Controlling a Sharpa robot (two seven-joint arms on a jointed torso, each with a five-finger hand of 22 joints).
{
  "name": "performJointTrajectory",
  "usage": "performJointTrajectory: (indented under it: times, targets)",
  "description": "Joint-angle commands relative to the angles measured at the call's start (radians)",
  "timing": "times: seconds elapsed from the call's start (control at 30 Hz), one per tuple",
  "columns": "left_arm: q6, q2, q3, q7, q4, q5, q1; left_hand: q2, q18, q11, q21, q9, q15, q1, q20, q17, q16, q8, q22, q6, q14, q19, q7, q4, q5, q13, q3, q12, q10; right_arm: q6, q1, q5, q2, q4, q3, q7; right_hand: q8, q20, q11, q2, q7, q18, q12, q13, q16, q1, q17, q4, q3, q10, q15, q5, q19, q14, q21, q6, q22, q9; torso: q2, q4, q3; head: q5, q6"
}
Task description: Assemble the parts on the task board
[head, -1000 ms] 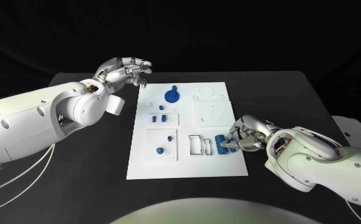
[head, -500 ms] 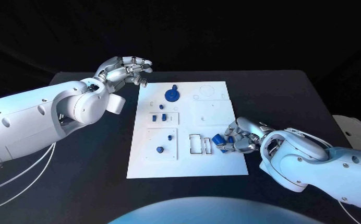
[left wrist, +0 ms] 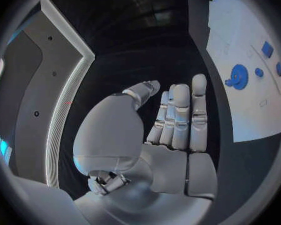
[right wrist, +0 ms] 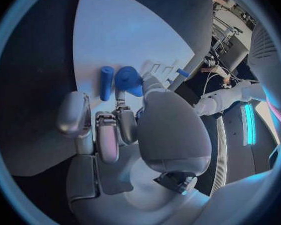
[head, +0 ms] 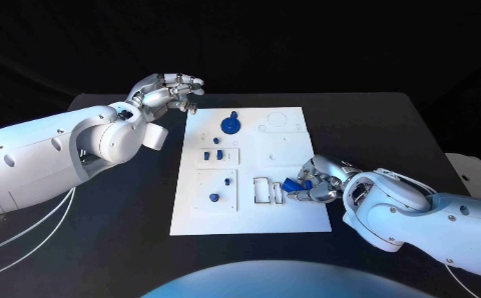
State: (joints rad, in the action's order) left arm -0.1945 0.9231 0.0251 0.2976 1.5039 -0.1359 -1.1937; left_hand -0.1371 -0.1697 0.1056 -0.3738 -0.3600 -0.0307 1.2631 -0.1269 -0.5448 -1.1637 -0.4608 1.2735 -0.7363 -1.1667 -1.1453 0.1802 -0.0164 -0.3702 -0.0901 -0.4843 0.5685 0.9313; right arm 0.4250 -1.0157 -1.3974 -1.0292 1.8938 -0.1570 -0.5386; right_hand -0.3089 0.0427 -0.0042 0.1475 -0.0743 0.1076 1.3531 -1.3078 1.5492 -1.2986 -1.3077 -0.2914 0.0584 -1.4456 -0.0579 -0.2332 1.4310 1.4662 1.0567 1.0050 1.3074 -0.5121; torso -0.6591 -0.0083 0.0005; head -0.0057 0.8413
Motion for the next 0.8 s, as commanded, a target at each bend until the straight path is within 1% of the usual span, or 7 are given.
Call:
performJointTrajectory:
  times: [0.03,0.23,0.3,0.47,0.57,0.7,0.8]
  targets:
    - [0.017,-0.001,-0.001,0.006,0.003,0.007,0.000,0.004,-0.011,0.001,0.002,-0.001,0.001,-0.008,-0.005,0.001,0.004,-0.004,-0.001,0.006,0.007,0.003,-0.002,0.007,-0.003,0.001,0.001,0.001,-0.004,-0.019,0.008,-0.008,0.003,-0.006,-0.005,-0.018,0.000,-0.002,-0.001,-0.013,0.004,-0.013,0.008,-0.058,0.006,-0.029,-0.207,0.001,0.015,-0.008,-0.010,-0.027,0.009,0.094,0.007,0.016,0.086,0.001,0.001,-0.0008,-0.0006,0.001,0.001]
    - [0.018,-0.002,-0.001,0.006,0.003,0.007,0.000,0.004,-0.011,0.001,0.002,-0.001,0.001,-0.008,-0.005,0.001,0.004,-0.004,-0.001,0.006,0.007,0.003,-0.002,0.007,-0.003,0.001,0.001,0.001,-0.004,0.048,0.009,0.010,0.002,0.013,-0.005,0.007,-0.004,-0.009,-0.012,-0.021,0.017,-0.015,0.026,-0.076,0.010,-0.045,-0.221,0.000,0.041,-0.020,-0.019,-0.073,0.013,0.096,0.019,0.049,0.093,-0.004,0.001,-0.0004,-0.0008,-0.001,0.000]
    - [0.018,-0.003,-0.001,0.006,0.002,0.007,0.000,0.004,-0.011,0.001,0.002,-0.001,0.001,-0.008,-0.005,0.001,0.004,-0.004,-0.001,0.006,0.007,0.003,-0.002,0.007,-0.003,0.001,0.001,0.001,-0.004,0.069,0.009,0.025,-0.003,0.023,-0.005,0.023,-0.005,-0.011,-0.016,-0.026,0.021,-0.017,0.043,-0.093,0.012,-0.045,-0.228,0.000,0.051,-0.030,-0.022,-0.080,0.017,0.098,0.030,0.058,0.098,-0.006,0.001,0.0004,-0.0013,-0.003,0.002]
    - [0.018,-0.005,-0.001,0.005,0.001,0.007,0.000,0.006,-0.011,0.002,0.003,-0.001,0.000,-0.010,-0.006,0.000,0.004,-0.005,-0.002,0.006,0.008,0.003,-0.002,0.010,-0.003,0.001,0.001,0.001,-0.004,0.102,0.002,0.061,-0.017,0.047,-0.004,0.057,-0.005,-0.014,-0.018,-0.033,0.023,-0.019,0.051,-0.100,0.014,-0.037,-0.233,-0.001,0.061,-0.036,-0.024,-0.086,0.019,0.099,0.037,0.066,0.102,-0.007,0.003,-0.0005,-0.0025,-0.004,-0.003]
    - [0.020,-0.006,-0.001,0.003,0.001,0.007,0.000,0.006,-0.011,0.002,0.003,-0.001,0.000,-0.011,-0.006,0.001,0.004,-0.006,-0.002,0.007,0.008,0.003,-0.002,0.011,-0.003,0.001,0.001,0.001,-0.005,0.106,-0.009,0.076,-0.021,0.062,-0.004,0.071,-0.004,-0.017,-0.022,-0.039,0.028,-0.019,0.052,-0.102,0.014,-0.032,-0.234,0.000,0.077,-0.037,-0.027,-0.110,0.020,0.099,0.038,0.073,0.104,-0.010,0.002,0.0004,-0.0023,-0.005,-0.006]
    - [0.025,-0.007,-0.001,-0.001,0.000,0.007,0.000,0.006,-0.011,0.003,0.004,-0.001,-0.001,-0.014,-0.006,0.002,0.005,-0.007,-0.004,0.008,0.009,0.004,-0.002,0.014,-0.003,0.002,0.002,0.001,-0.006,0.100,-0.020,0.092,-0.023,0.075,-0.004,0.078,-0.004,-0.018,-0.022,-0.035,0.028,-0.019,0.054,-0.104,0.015,-0.030,-0.236,0.000,0.077,-0.038,-0.028,-0.112,0.020,0.099,0.040,0.074,0.105,-0.011,0.002,-0.0001,-0.0042,-0.007,-0.007]
    - [0.028,-0.008,-0.001,-0.003,0.000,0.007,0.000,0.006,-0.011,0.003,0.004,-0.001,-0.001,-0.014,-0.006,0.002,0.005,-0.007,-0.004,0.008,0.009,0.004,-0.002,0.014,-0.003,0.002,0.002,0.001,-0.006,0.081,-0.024,0.107,-0.018,0.081,-0.003,0.078,-0.004,-0.018,-0.022,-0.035,0.028,-0.019,0.054,-0.104,0.015,-0.030,-0.236,0.000,0.077,-0.038,-0.028,-0.112,0.020,0.099,0.040,0.074,0.105,-0.011,0.001,-0.0004,-0.0037,-0.005,-0.006]
